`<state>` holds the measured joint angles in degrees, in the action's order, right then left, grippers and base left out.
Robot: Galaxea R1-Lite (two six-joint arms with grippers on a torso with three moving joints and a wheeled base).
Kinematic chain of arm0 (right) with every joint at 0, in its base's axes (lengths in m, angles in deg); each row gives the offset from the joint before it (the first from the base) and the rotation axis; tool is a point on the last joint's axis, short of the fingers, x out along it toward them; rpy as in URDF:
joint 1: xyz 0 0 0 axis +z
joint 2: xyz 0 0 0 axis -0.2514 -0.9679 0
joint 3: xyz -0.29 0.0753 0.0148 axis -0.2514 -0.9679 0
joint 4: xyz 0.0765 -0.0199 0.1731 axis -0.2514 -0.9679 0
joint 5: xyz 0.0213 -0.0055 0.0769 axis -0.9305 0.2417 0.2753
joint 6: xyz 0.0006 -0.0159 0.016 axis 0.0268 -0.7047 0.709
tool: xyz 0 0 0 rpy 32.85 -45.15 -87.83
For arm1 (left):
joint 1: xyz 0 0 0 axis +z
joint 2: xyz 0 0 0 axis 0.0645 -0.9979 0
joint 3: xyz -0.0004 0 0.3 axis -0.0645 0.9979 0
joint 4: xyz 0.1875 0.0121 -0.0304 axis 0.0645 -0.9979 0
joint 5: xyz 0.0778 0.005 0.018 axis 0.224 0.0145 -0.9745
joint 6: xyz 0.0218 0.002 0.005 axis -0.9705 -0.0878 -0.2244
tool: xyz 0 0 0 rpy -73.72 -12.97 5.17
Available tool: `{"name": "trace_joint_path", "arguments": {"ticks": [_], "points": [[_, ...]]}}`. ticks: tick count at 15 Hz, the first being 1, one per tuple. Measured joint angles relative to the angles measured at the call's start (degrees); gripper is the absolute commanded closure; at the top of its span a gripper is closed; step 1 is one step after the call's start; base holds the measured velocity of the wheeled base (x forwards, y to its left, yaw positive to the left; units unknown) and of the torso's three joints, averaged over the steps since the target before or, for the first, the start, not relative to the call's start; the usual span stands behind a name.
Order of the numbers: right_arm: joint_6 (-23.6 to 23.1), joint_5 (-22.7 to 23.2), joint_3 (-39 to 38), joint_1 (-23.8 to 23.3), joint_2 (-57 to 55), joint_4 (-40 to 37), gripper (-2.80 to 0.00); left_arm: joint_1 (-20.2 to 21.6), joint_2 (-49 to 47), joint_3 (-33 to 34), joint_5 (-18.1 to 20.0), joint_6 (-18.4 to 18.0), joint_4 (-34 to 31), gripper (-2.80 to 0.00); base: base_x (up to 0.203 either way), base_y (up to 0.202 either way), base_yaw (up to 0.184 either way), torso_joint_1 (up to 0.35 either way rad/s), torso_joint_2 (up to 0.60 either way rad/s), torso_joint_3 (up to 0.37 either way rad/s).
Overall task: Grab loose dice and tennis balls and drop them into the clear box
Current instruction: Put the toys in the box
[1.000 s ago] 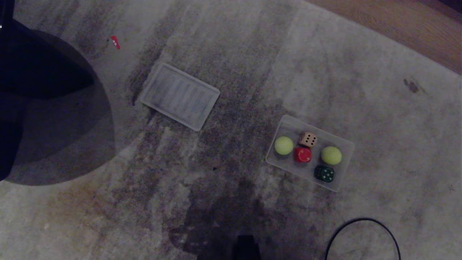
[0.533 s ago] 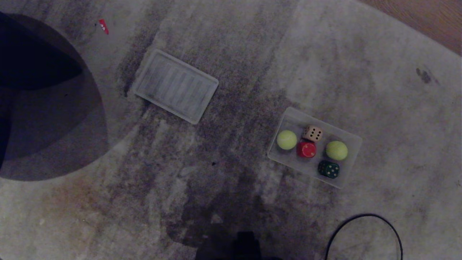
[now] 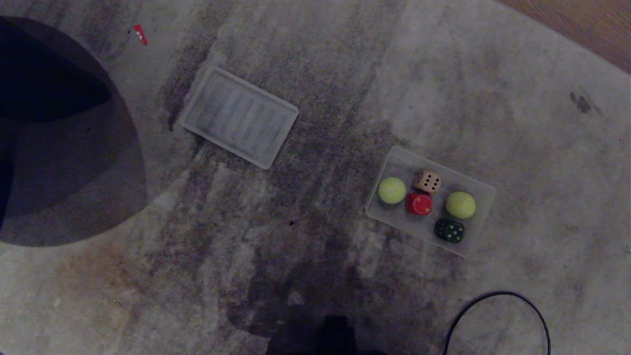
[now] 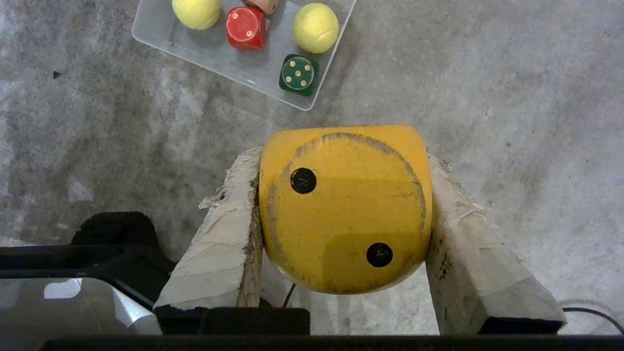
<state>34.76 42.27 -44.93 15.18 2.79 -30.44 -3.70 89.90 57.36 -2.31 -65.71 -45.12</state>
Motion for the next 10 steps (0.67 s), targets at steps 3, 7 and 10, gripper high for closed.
{"name": "trace_joint_path", "arguments": {"ticks": [3,7,10], "points": [[0.53,-0.01,0.25,-0.07,-0.09,-1.33,0.00,0.00,0.00,0.00,0.01,-0.01,0.00,0.00,0.000,0.000,0.000,0.000,0.00,0.000],[2.43,0.21,8.87,-0.07,-5.48,-7.41,0.00,-0.02,0.00,0.00,0.03,-0.01,0.00,0.00,0.000,0.000,0.000,0.000,0.00,0.000],[7.56,0.21,14.68,-0.05,-17.85,-6.26,0.00,0.00,0.00,0.00,0.00,0.00,-0.01,0.00,0.000,0.000,0.000,0.000,0.00,0.000]]}}
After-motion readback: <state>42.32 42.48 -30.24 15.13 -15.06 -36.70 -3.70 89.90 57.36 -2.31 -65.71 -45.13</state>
